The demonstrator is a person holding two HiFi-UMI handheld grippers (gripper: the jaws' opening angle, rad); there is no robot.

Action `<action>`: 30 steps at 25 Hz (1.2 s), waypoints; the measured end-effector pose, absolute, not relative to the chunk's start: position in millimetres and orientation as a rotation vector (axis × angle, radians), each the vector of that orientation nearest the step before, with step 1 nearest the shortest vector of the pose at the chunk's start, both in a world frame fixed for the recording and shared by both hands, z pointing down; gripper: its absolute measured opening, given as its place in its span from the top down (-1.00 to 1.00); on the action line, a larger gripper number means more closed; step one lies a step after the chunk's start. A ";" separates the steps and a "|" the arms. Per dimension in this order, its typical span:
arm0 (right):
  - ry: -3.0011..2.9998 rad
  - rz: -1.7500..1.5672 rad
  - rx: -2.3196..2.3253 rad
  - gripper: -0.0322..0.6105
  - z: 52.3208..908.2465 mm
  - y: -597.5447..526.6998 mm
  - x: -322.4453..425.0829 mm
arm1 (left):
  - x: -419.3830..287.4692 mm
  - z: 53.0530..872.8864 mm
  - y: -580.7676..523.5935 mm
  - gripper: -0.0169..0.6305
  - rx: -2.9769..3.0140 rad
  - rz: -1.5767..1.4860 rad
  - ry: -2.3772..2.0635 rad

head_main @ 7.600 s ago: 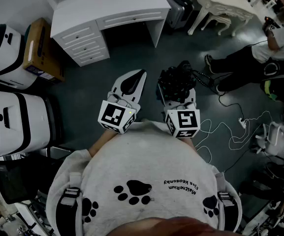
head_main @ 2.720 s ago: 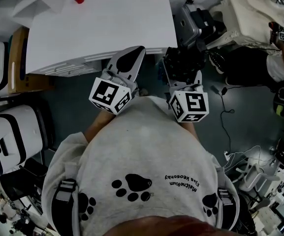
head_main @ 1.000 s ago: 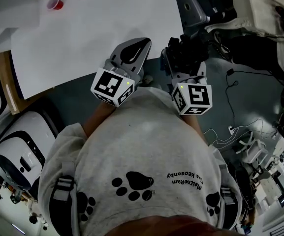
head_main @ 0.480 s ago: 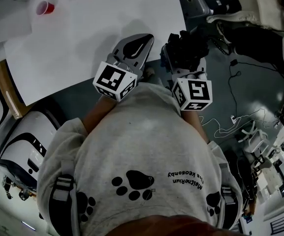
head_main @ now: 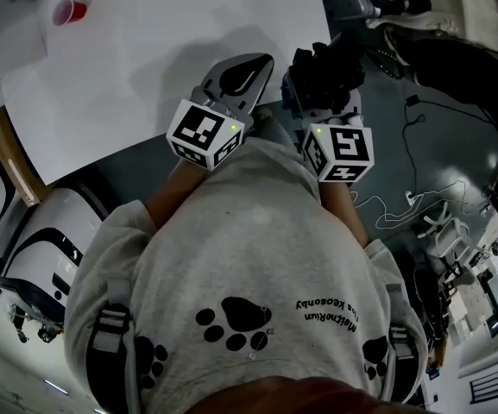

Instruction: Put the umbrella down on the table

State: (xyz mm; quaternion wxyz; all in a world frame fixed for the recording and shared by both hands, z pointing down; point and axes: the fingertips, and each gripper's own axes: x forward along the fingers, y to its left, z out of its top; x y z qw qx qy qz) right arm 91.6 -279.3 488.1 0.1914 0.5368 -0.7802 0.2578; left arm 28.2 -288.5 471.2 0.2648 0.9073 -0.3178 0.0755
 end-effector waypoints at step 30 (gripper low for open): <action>-2.114 1.027 1.363 0.00 558.9 -304.9 90.9 | 34.1 501.9 -297.7 0.90 2.355 0.219 -0.924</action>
